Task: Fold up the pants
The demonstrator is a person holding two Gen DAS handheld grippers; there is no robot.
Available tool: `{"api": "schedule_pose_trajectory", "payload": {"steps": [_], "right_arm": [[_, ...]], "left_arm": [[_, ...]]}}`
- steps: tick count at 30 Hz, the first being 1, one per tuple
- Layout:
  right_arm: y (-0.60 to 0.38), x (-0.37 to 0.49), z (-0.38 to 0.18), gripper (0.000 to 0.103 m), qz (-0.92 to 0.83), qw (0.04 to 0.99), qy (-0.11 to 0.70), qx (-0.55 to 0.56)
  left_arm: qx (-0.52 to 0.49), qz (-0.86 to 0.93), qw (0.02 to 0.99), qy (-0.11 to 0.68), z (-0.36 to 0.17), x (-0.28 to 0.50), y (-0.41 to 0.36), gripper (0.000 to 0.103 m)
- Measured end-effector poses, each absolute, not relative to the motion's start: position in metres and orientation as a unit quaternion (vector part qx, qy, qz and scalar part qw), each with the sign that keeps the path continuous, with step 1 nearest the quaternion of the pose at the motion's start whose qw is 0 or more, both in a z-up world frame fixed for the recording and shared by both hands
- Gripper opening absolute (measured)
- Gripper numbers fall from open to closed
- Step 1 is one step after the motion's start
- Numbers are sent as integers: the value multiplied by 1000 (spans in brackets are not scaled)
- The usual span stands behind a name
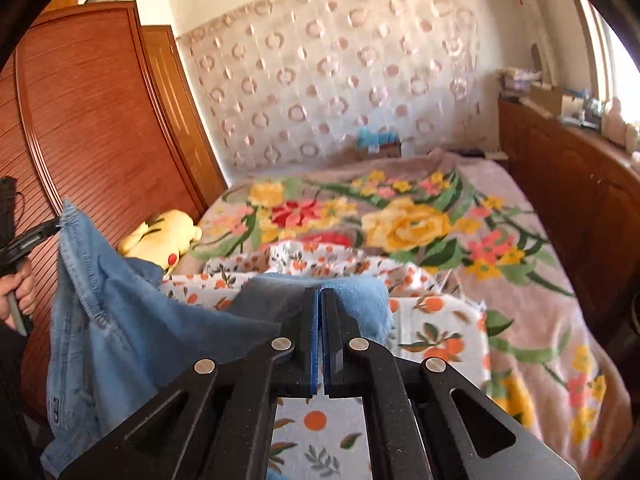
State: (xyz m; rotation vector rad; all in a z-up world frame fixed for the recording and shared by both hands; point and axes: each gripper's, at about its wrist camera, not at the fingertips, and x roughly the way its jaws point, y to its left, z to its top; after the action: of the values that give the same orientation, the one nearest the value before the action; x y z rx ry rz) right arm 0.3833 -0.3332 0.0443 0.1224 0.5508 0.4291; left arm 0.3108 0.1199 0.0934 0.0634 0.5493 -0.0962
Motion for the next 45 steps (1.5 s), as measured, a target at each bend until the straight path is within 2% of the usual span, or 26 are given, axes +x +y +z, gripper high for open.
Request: {"api": "schedule_pose_trajectory", "payload": {"steps": [5, 12, 15, 17, 19, 21, 23, 31, 37, 38, 39, 40, 45], "right_arm": [[-342, 326, 42, 1, 190, 948, 250, 47], [-319, 306, -31, 1, 177, 916, 361, -13], [-313, 298, -43, 1, 183, 910, 372, -21], [-312, 296, -43, 6, 178, 910, 375, -19], [-315, 298, -40, 15, 173, 911, 375, -9], [-318, 296, -35, 23, 168, 914, 369, -5], [-323, 297, -25, 28, 164, 918, 360, -4], [-323, 324, -22, 46, 126, 928, 351, -12], [-315, 370, -37, 47, 125, 914, 386, 14], [-312, 376, -37, 47, 126, 911, 392, 18], [-309, 381, -41, 47, 132, 907, 399, 22], [-305, 387, -43, 47, 138, 903, 406, 24], [-280, 396, -58, 47, 144, 892, 428, 8]], "left_arm": [[30, -56, 958, 278, 77, 321, 120, 7], [36, -58, 942, 330, 37, 311, 117, 8], [47, -47, 938, 341, 29, 296, 118, 16], [49, -46, 936, 347, 28, 288, 117, 21], [48, -51, 934, 350, 28, 278, 118, 26], [50, -55, 935, 348, 29, 269, 117, 40], [46, -62, 937, 341, 30, 259, 117, 47], [26, -90, 940, 329, 32, 224, 104, 48], [16, -112, 932, 345, 16, 213, 88, 50], [14, -116, 930, 349, 14, 212, 84, 55], [14, -121, 928, 353, 11, 213, 82, 76], [12, -123, 927, 354, 7, 212, 77, 84], [7, -131, 924, 359, -3, 214, 63, 85]]}}
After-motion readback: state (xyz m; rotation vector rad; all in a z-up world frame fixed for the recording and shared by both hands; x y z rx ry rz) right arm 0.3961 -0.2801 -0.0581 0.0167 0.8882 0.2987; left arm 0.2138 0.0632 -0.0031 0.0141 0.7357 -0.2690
